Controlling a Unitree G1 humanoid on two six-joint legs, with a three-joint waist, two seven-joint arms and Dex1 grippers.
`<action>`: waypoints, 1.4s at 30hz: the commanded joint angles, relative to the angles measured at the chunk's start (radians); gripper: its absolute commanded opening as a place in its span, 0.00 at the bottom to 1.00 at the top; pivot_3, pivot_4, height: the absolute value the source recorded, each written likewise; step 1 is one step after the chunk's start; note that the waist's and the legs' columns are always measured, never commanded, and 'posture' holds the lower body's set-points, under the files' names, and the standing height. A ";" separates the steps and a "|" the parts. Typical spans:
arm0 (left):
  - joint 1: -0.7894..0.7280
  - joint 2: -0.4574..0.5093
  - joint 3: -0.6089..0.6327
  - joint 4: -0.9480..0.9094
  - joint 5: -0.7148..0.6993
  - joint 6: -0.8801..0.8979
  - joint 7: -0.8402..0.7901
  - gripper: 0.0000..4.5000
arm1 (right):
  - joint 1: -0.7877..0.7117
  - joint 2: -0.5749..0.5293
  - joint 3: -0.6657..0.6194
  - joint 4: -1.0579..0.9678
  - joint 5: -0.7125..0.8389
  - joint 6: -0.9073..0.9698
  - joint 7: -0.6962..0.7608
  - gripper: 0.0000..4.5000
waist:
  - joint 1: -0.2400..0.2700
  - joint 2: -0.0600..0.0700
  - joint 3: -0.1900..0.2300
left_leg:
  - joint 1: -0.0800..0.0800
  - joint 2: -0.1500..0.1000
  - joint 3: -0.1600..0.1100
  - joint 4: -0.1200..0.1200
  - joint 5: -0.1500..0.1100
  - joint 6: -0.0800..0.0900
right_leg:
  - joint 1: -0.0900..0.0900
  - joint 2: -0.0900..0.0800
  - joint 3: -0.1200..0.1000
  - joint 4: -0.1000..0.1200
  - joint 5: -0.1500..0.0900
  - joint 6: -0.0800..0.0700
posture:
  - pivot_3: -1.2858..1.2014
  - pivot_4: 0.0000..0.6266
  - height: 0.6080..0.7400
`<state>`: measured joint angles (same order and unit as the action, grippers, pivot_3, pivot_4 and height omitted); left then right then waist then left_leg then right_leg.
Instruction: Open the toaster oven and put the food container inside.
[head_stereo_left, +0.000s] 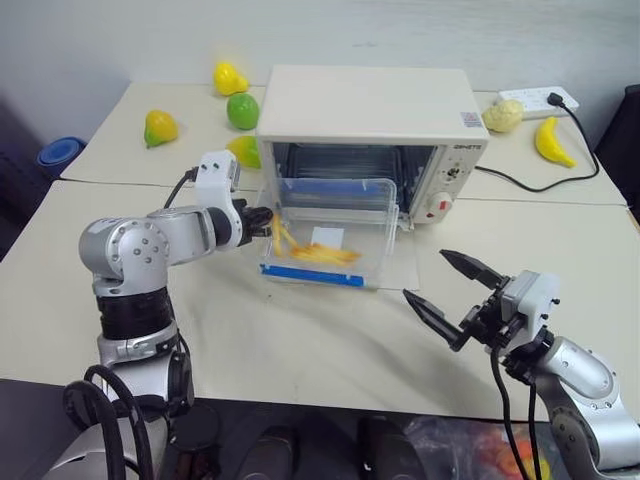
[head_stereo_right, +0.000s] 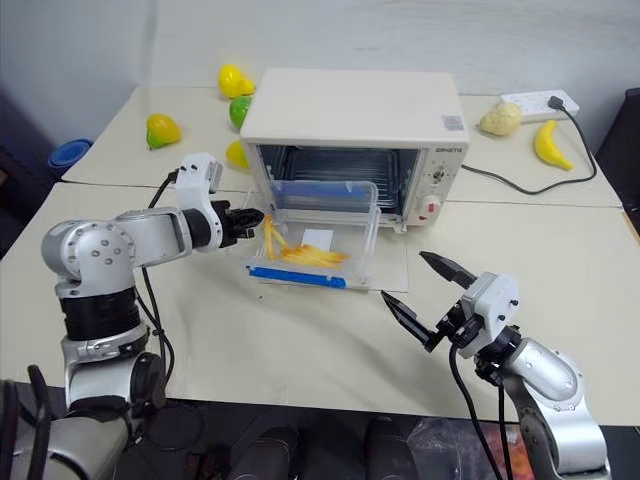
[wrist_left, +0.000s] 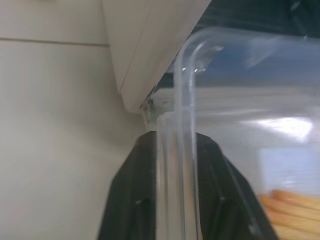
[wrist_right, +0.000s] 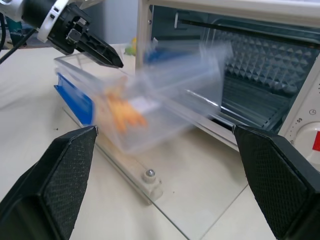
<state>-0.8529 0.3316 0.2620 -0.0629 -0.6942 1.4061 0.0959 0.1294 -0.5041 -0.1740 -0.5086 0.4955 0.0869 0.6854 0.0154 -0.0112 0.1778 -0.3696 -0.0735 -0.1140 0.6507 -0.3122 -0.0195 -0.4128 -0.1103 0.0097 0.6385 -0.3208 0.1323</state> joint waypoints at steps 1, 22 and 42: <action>-0.031 -0.019 0.003 0.001 0.024 -0.058 -0.036 0.50 | -0.001 0.005 -0.018 -0.038 0.005 -0.011 -0.015 1.00 | 0.005 0.000 0.000 | 0.000 0.000 0.000 0.000 0.000 0.000 | 0.000 0.000 0.000 0.000 0.000 0.000 | 0.52 0.24 1.00; 0.440 0.556 -0.042 0.029 0.146 -0.878 -1.176 0.44 | -0.046 -0.154 0.049 -0.056 0.093 0.169 0.127 0.56 | -0.020 0.003 -0.001 | 0.002 0.002 0.001 -0.004 0.000 0.000 | 0.000 0.000 0.000 -0.002 -0.001 -0.002 | 0.52 0.24 1.00; 0.283 0.050 -0.275 0.184 0.411 -1.082 -0.772 0.00 | -0.614 0.036 0.280 0.430 -0.157 0.195 0.031 0.01 | 0.001 0.001 -0.001 | -0.002 0.000 -0.003 0.000 0.000 0.003 | 0.001 -0.001 -0.004 -0.007 0.002 0.001 | 0.52 0.24 1.00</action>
<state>-0.5422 0.3937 -0.0307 0.1040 -0.3062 0.3601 -0.7332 -0.4659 -0.4827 0.1101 -0.1148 0.3684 0.3317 0.7282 0.0168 -0.0098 0.1772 -0.3720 -0.0735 -0.1166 0.6508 -0.3118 -0.0169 -0.4113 -0.1108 0.0061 0.6324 -0.3185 0.1335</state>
